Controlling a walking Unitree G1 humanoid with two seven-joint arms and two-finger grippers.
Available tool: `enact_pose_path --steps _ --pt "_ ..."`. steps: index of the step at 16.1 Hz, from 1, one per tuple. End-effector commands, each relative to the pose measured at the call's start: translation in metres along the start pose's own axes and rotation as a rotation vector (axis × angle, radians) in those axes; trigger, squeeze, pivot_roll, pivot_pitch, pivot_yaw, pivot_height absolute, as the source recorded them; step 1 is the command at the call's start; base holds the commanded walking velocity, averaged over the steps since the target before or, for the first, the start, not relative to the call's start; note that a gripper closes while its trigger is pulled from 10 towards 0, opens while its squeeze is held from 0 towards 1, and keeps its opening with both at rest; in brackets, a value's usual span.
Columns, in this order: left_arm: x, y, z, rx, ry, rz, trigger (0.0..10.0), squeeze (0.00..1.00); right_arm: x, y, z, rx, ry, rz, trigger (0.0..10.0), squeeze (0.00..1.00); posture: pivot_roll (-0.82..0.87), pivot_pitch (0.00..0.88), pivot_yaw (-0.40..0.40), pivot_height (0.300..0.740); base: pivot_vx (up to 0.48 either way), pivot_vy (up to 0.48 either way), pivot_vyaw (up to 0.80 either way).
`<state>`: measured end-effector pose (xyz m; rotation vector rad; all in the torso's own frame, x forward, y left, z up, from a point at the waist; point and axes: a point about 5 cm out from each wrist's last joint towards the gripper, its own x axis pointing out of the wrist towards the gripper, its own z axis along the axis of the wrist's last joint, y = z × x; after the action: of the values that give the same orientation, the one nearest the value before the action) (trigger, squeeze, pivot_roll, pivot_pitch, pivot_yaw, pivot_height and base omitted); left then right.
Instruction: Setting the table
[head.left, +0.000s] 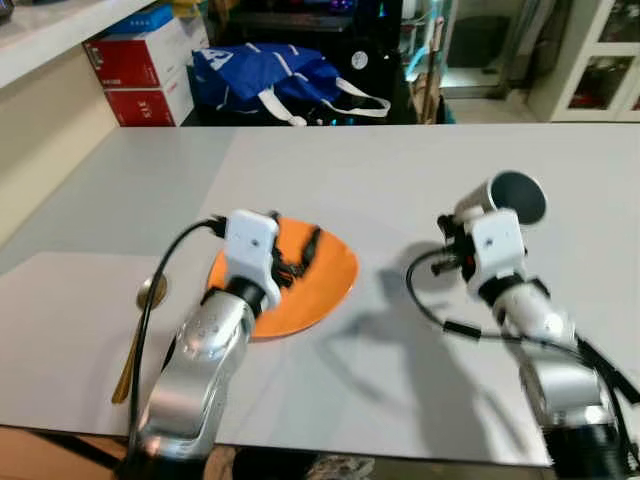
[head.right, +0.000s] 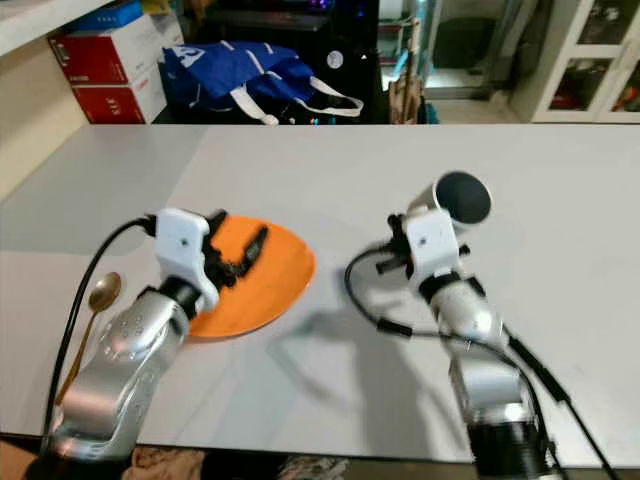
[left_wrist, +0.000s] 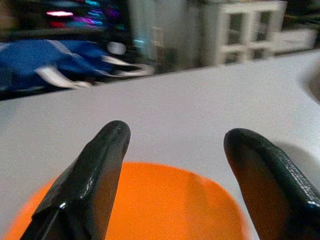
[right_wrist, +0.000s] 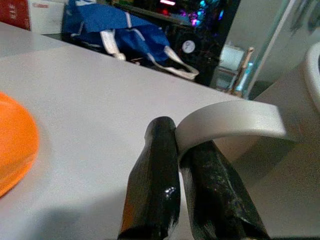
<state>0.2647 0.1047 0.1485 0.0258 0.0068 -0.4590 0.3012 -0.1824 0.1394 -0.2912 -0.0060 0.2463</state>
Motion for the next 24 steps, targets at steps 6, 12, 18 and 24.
enact_pose_path --steps 6,12,18,24 --pt "-0.034 -0.015 -0.013 0.026 0.113 -0.190 10.0 0.00 0.050 -0.018 -0.008 0.076 0.027 0.069 10.0 0.00 -0.04 0.005 0.007 0.740 0.000 0.000 0.00" --pt "-0.024 -0.012 0.029 -0.146 -0.012 -0.129 10.0 0.00 0.075 0.021 -0.006 0.078 0.024 0.261 10.0 0.00 0.00 0.007 -0.015 0.740 0.000 0.000 0.00" --pt "-0.036 -0.015 0.000 0.000 0.062 -0.140 10.0 0.00 0.072 0.015 -0.025 -0.018 0.122 0.257 10.0 0.00 0.03 0.039 -0.035 0.740 0.000 0.000 0.00" --pt "-0.052 -0.004 -0.037 0.261 0.023 -0.161 10.0 0.00 0.080 0.017 -0.018 -0.079 0.103 0.176 10.0 0.00 0.05 0.032 -0.025 0.740 0.000 0.000 0.00"
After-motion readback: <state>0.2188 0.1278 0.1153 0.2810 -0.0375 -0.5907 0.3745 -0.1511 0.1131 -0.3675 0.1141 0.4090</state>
